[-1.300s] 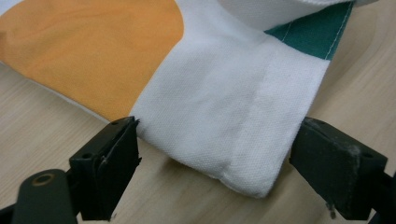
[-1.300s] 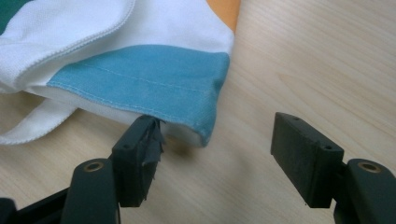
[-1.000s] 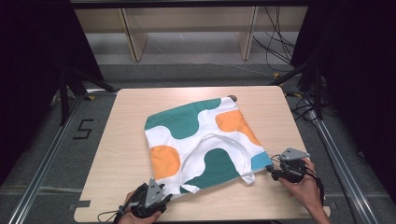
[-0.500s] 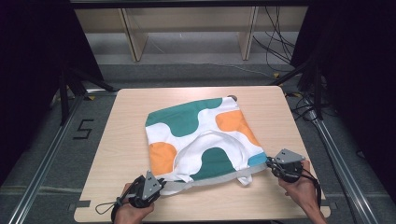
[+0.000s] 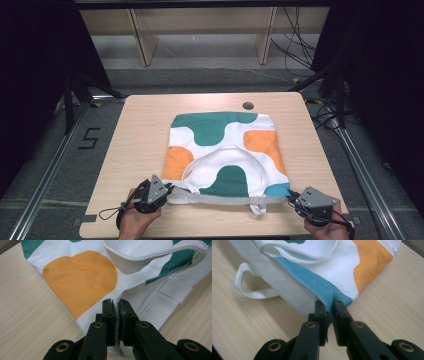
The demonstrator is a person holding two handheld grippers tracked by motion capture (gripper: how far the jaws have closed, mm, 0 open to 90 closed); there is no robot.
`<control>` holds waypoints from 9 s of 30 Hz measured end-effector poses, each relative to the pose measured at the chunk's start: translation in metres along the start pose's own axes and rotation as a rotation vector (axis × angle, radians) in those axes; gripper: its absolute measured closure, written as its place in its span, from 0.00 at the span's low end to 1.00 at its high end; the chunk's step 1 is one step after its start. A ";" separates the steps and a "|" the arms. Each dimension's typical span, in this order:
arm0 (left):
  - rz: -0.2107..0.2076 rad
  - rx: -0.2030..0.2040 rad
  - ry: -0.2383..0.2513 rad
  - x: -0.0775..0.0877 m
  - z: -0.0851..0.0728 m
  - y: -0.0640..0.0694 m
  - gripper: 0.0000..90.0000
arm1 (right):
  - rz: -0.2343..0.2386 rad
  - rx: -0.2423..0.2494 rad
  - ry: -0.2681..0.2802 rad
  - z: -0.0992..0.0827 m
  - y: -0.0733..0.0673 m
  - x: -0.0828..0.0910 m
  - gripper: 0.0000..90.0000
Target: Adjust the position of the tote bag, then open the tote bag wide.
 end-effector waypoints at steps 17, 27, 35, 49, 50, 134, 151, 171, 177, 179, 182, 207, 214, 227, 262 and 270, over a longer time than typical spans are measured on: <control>0.007 -0.027 -0.098 -0.017 -0.006 0.009 0.57 | 0.032 -0.049 0.044 0.018 0.007 -0.019 0.88; -0.005 -0.057 -0.080 -0.012 -0.004 0.009 0.85 | 0.042 -0.081 0.054 0.017 0.011 -0.019 0.81; -0.019 -0.095 -0.065 -0.011 0.000 0.010 0.91 | 0.076 -0.072 0.024 0.011 0.015 -0.027 0.91; -0.037 -0.092 -0.033 0.000 0.002 0.008 0.95 | 0.058 -0.059 0.069 0.015 0.012 -0.013 0.94; -0.035 -0.089 -0.024 0.002 0.003 0.007 0.95 | 0.064 -0.070 0.074 0.015 0.011 -0.012 0.94; 0.074 0.056 0.552 0.162 0.144 -0.069 0.97 | 0.007 -0.057 0.580 0.172 0.083 0.143 0.97; 0.055 0.142 0.455 0.092 0.125 -0.096 0.96 | -0.012 -0.057 0.435 0.186 0.096 0.082 0.97; -0.085 0.255 0.314 0.008 0.088 -0.096 0.90 | 0.036 -0.121 0.290 0.174 0.102 0.000 0.97; -0.137 0.339 0.326 0.004 0.084 -0.104 0.77 | 0.048 -0.145 0.290 0.178 0.101 -0.008 0.97; -0.151 0.393 0.355 0.011 0.084 -0.110 0.69 | 0.049 -0.151 0.287 0.179 0.103 -0.008 0.97; -0.135 0.410 0.366 0.022 0.086 -0.118 0.54 | 0.062 -0.149 0.274 0.178 0.103 -0.007 0.97; -0.353 0.439 0.395 0.099 0.083 -0.056 0.38 | 0.038 -0.130 0.274 0.181 0.105 -0.009 0.97; -0.298 0.270 0.255 0.069 0.063 -0.011 0.35 | 0.052 -0.156 0.263 0.181 0.102 -0.009 0.96; -0.230 0.113 0.195 0.013 0.051 0.002 0.89 | 0.061 -0.148 0.287 0.180 0.102 -0.006 0.96; -0.182 -0.004 0.103 -0.016 0.042 0.012 0.97 | 0.283 -0.135 0.427 0.220 0.048 0.057 0.93; -0.194 0.040 0.105 -0.022 0.045 0.015 0.97 | 0.244 -0.001 0.398 0.186 0.019 0.066 0.94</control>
Point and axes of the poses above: each handheld gripper's, and its own axes: x roughly backward along the jaws, z roughly out of its top, y roughly to its right, the point moved 8 cm from there along -x, roughly forward along the jaws, and after that the axes turned 10 degrees about -y, right-handed, at the moved point
